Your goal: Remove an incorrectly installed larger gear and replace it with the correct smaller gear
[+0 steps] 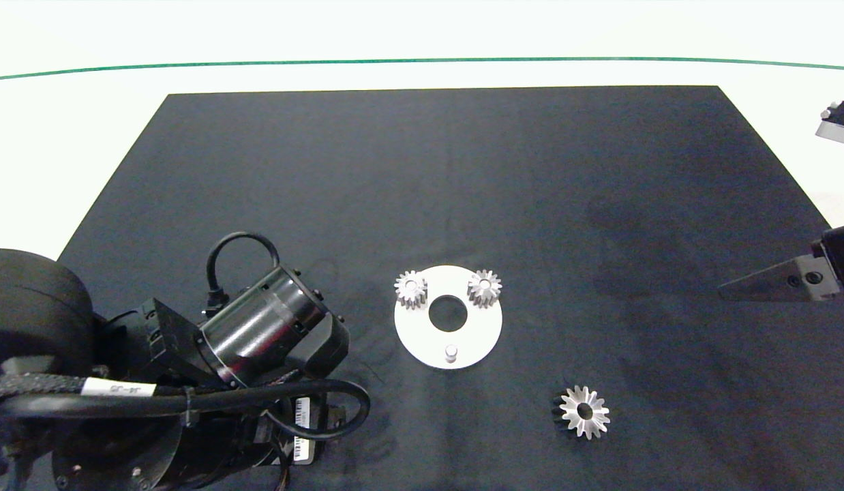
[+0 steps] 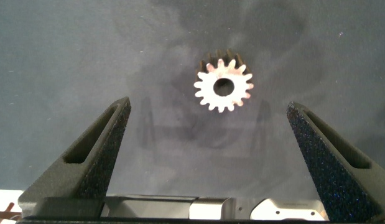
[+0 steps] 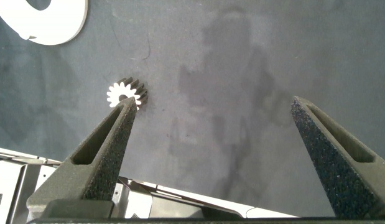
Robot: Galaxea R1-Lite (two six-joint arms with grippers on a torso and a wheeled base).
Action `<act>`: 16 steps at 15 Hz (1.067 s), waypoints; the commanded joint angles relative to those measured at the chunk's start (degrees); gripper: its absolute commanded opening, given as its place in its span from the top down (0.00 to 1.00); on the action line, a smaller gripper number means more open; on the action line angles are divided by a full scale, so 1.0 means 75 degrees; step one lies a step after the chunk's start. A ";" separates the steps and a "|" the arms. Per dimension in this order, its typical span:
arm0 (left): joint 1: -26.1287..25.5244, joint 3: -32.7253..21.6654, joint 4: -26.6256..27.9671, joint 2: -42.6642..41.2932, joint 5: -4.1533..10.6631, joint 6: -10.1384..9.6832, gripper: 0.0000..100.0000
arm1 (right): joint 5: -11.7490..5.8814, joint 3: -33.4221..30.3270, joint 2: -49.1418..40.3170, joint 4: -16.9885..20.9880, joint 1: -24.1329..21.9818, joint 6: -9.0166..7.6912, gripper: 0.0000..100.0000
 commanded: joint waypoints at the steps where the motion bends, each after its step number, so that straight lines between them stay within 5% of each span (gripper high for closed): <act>1: 0.0001 0.0045 -0.0018 0.0235 0.0023 -0.0071 0.00 | -0.0002 -0.0009 0.0027 0.0041 0.0004 0.0006 0.00; 16: -0.0011 0.0396 -0.0955 0.0750 -0.0094 -0.0282 0.06 | -0.0002 0.0038 0.0038 -0.0018 -0.0078 -0.0017 0.00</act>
